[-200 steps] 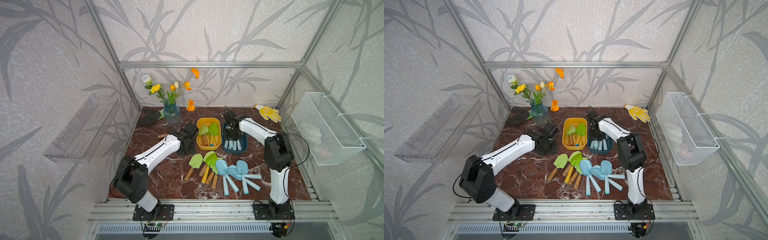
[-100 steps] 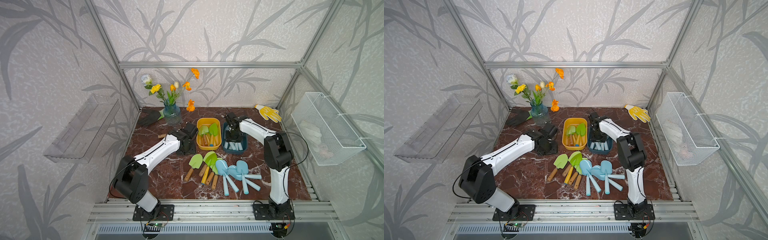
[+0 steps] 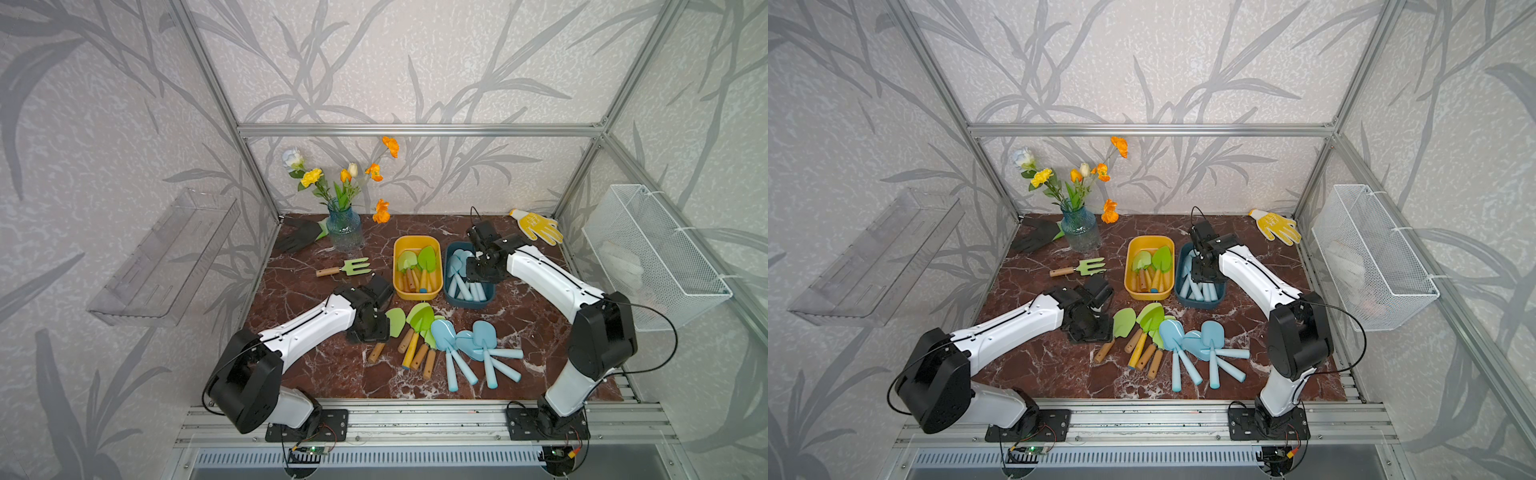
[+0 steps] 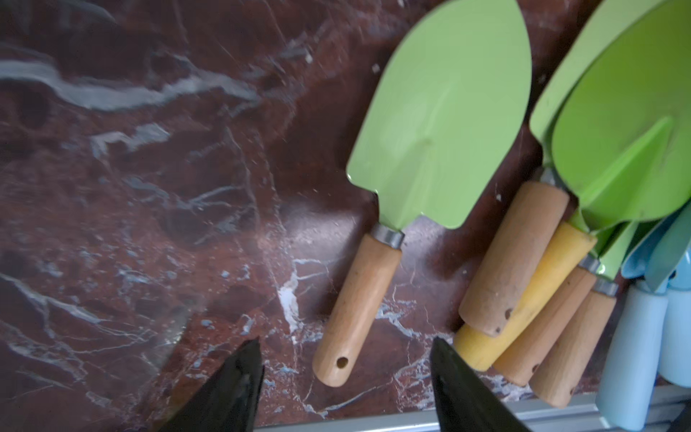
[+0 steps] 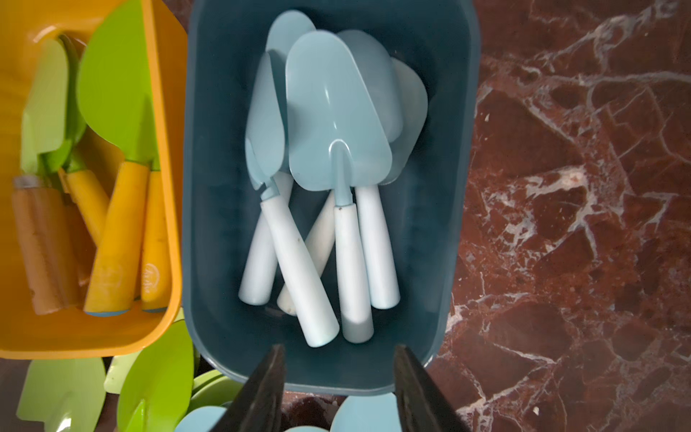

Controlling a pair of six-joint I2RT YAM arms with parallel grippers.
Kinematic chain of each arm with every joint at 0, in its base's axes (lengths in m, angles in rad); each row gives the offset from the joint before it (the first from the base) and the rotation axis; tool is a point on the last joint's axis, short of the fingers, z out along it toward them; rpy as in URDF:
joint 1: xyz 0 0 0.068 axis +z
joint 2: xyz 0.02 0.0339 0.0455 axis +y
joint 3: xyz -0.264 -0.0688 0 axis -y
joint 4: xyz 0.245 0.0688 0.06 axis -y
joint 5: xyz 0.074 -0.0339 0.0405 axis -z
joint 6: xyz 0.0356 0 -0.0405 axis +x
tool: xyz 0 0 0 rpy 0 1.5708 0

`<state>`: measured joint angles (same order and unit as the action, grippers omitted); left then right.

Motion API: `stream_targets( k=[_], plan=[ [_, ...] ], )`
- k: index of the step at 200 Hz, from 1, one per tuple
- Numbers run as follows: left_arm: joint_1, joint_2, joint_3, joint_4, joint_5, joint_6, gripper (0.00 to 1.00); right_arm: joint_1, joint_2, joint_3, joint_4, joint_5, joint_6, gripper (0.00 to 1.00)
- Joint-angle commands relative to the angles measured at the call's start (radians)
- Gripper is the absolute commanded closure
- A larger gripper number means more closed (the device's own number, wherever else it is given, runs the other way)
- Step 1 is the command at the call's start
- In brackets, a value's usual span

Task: Sort the small shovels by color and place them into the storage box
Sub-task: Pick up the shovel from the center of the board.

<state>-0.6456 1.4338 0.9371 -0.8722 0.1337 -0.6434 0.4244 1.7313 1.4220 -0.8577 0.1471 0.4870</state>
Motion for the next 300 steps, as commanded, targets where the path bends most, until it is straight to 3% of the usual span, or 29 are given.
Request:
stream_targets(
  k=[1, 79, 113, 128, 170, 207, 256, 300],
  plan=[
    [-0.021, 0.007, -0.027, 0.024, 0.061, -0.021, 0.3, 0.0, -0.003, -0.035, 0.004, -0.005, 0.014, 0.51],
    [-0.029, 0.173, -0.053, 0.107, 0.003, -0.055, 0.51, -0.008, -0.054, -0.093, 0.023, -0.018, 0.006, 0.51],
    [-0.026, 0.243, -0.023, 0.055, -0.048, -0.068, 0.9, -0.012, -0.064, -0.11, 0.029, -0.027, 0.01, 0.51],
    [-0.028, 0.242, -0.01, 0.008, -0.096, -0.086, 1.0, -0.015, -0.065, -0.117, 0.034, -0.027, 0.009, 0.51],
    [-0.03, 0.133, 0.116, -0.173, -0.227, -0.114, 1.0, -0.018, -0.064, -0.129, 0.044, -0.036, 0.015, 0.51],
    [-0.031, 0.149, 0.388, -0.249, -0.2, -0.022, 1.0, -0.026, -0.071, -0.132, 0.039, -0.031, 0.015, 0.51],
    [-0.03, 0.478, 0.796, -0.247, -0.07, 0.071, 1.0, -0.083, -0.14, -0.161, 0.015, -0.035, -0.003, 0.51],
    [-0.026, 0.79, 1.2, -0.327, -0.049, 0.082, 1.0, -0.147, -0.225, -0.215, 0.001, -0.049, -0.024, 0.51]
  ],
)
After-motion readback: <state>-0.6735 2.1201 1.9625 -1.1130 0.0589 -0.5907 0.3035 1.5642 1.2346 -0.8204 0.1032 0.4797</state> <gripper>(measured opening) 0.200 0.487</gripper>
